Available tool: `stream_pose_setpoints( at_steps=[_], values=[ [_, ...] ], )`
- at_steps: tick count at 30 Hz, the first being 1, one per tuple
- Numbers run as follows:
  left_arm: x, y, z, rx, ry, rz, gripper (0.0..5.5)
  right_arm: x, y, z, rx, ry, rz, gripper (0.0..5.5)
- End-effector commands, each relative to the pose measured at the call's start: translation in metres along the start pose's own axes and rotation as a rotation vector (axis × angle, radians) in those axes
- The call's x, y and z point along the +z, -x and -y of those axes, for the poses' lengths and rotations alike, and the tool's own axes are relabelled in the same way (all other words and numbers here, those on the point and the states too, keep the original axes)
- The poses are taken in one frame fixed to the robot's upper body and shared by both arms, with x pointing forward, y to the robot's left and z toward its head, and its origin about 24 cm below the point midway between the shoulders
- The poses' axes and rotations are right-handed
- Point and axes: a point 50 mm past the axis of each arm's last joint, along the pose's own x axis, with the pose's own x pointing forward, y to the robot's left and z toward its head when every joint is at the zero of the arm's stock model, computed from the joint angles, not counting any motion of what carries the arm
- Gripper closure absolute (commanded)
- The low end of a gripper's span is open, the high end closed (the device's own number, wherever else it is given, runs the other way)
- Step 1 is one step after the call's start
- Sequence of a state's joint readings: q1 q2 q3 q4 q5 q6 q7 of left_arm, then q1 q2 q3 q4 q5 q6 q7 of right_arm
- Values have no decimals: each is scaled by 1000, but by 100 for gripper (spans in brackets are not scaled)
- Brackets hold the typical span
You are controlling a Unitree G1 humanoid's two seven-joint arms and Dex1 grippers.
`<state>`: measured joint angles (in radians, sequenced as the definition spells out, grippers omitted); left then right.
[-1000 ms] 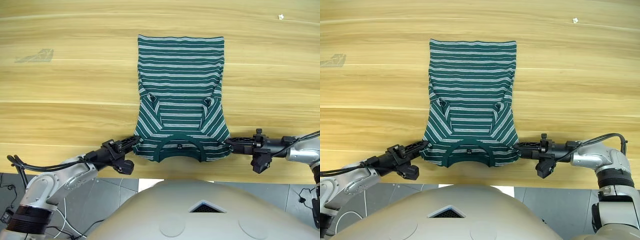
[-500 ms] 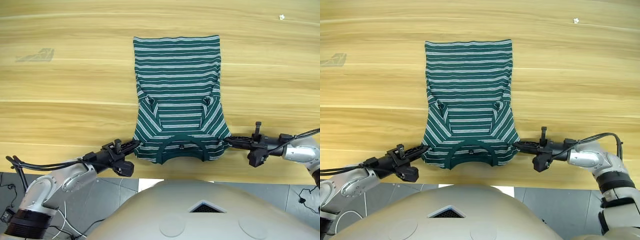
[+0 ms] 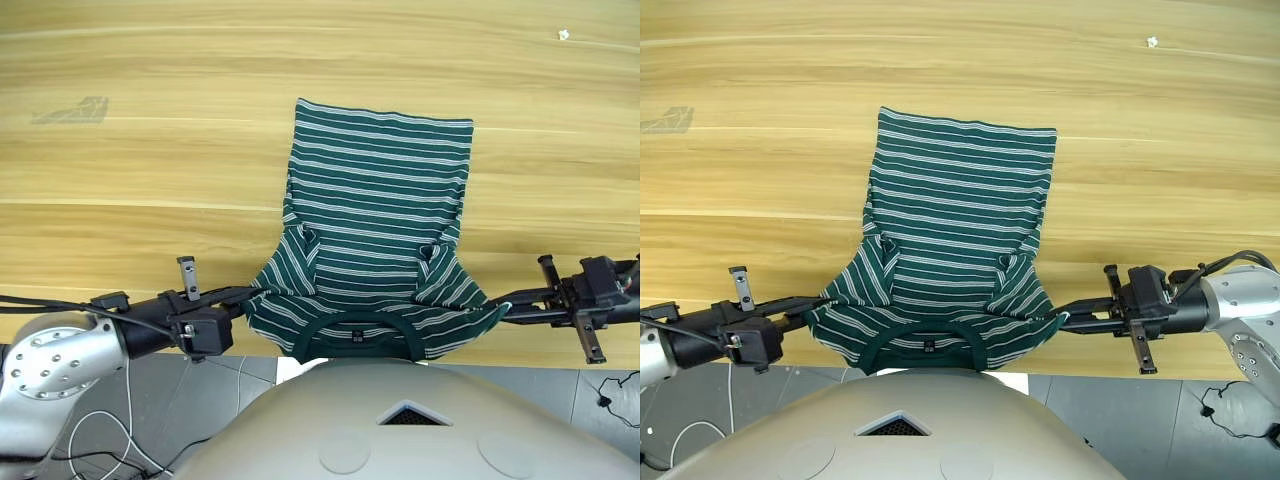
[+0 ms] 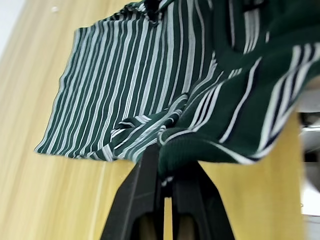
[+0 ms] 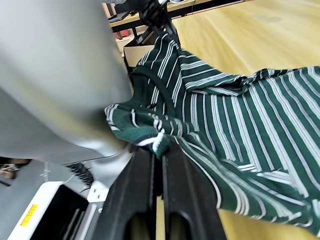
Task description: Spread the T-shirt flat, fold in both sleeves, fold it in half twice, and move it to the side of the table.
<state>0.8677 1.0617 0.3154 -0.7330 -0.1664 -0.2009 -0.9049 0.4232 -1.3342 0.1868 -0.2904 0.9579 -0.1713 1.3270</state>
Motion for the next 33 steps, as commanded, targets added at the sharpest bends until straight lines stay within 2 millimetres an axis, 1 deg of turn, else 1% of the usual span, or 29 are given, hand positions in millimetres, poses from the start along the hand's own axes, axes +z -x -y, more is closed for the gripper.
stream_pose_setpoints(
  at_steps=[1,6,8,12,13,15,18,21,23,26,28,31,33],
  values=[
    [17,10,0,-63,19,25,550,2,4,-4,19,16,-33,550],
    [22,14,-2,-99,28,29,550,1,5,-4,15,30,-35,550],
    [20,14,-6,-105,24,27,550,3,5,-2,7,43,-39,550],
    [2,9,-28,-85,-13,-20,550,11,9,15,-45,78,-44,550],
    [-4,4,-36,-80,-16,-23,550,12,10,22,-59,88,-46,550],
    [-14,-12,-55,-47,-21,5,550,18,13,46,-111,119,-57,550],
    [-25,-36,-88,50,-28,39,550,29,20,91,-257,185,-55,550],
    [-26,-55,-117,145,-23,97,550,39,24,127,-396,254,-54,550],
    [-27,-64,-134,195,-14,125,550,45,26,145,-478,297,-39,550],
    [-32,-69,-156,278,11,138,550,53,29,163,-575,341,-3,550],
    [-38,-70,-166,326,35,138,550,55,29,173,-613,359,8,550],
    [-48,-71,-178,400,78,152,550,60,24,185,-644,370,27,550],
    [-53,-76,-182,423,99,152,550,57,21,191,-648,363,20,550]
  ],
)
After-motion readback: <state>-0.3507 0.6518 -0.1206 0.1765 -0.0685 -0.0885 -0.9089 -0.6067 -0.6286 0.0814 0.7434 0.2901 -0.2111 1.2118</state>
